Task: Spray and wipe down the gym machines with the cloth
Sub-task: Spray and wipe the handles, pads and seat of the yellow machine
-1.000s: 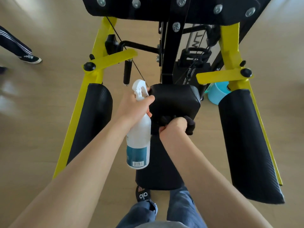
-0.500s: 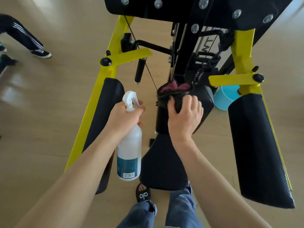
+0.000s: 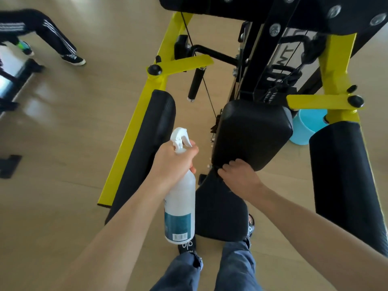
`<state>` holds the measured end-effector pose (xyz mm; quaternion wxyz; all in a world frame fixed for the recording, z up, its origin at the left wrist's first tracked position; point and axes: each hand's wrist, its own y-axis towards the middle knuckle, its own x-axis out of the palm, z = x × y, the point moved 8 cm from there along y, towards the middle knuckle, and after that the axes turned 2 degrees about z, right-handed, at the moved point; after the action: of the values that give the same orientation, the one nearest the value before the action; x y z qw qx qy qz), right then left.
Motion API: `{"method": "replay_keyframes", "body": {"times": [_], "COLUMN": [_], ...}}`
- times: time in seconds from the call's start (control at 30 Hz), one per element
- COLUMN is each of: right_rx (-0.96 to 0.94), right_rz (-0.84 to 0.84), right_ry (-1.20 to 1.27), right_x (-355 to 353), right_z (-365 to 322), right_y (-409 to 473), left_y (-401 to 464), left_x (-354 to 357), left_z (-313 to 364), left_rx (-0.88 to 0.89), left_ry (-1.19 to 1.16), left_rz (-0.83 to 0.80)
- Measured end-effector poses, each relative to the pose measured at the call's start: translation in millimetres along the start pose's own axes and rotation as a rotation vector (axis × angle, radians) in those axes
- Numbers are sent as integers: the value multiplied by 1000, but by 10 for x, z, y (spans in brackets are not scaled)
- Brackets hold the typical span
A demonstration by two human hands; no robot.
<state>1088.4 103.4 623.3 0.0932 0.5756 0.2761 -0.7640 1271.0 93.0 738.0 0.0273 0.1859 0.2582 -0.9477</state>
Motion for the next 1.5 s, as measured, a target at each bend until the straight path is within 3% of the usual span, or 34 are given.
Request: {"method": "replay_keyframes", "body": {"times": [0.07, 0.27, 0.37, 0.5, 0.6, 0.73, 0.8, 0.97, 1.03, 1.2, 1.5], "right_rx": [117, 597, 557, 478, 334, 350, 408, 301, 347, 390, 277], "right_rz": [-3, 274, 298, 172, 36, 146, 112, 129, 136, 102, -39], "right_ry": [388, 1779, 2498, 2929, 2920, 2860, 2798, 2713, 2705, 2722, 2704], "right_x": [-74, -618, -915, -1173, -1312, -1336, -1249, -1369, -1347, -1288, -1380], "right_z": [95, 304, 202, 91, -29, 97, 204, 393, 467, 571, 381], "right_y": [-148, -520, -472, -436, -378, -431, -444, -477, -517, -573, -591], "left_y": [-28, -117, -155, -267, -361, -449, -468, -489, -512, -646, -1314], "left_x": [-46, -334, -487, -592, -624, -588, -552, -529, -540, -538, -480], "left_z": [14, 230, 267, 225, 169, 102, 102, 146, 141, 45, -348], "left_rx": [-4, 44, 33, -15, -71, -122, -122, -131, -146, -152, -232], "left_ry": [-16, -26, -40, -23, -45, -63, -61, -45, -46, -71, -26], "left_rz": [4, 67, 90, 143, 202, 263, 274, 320, 346, 388, 499]}}
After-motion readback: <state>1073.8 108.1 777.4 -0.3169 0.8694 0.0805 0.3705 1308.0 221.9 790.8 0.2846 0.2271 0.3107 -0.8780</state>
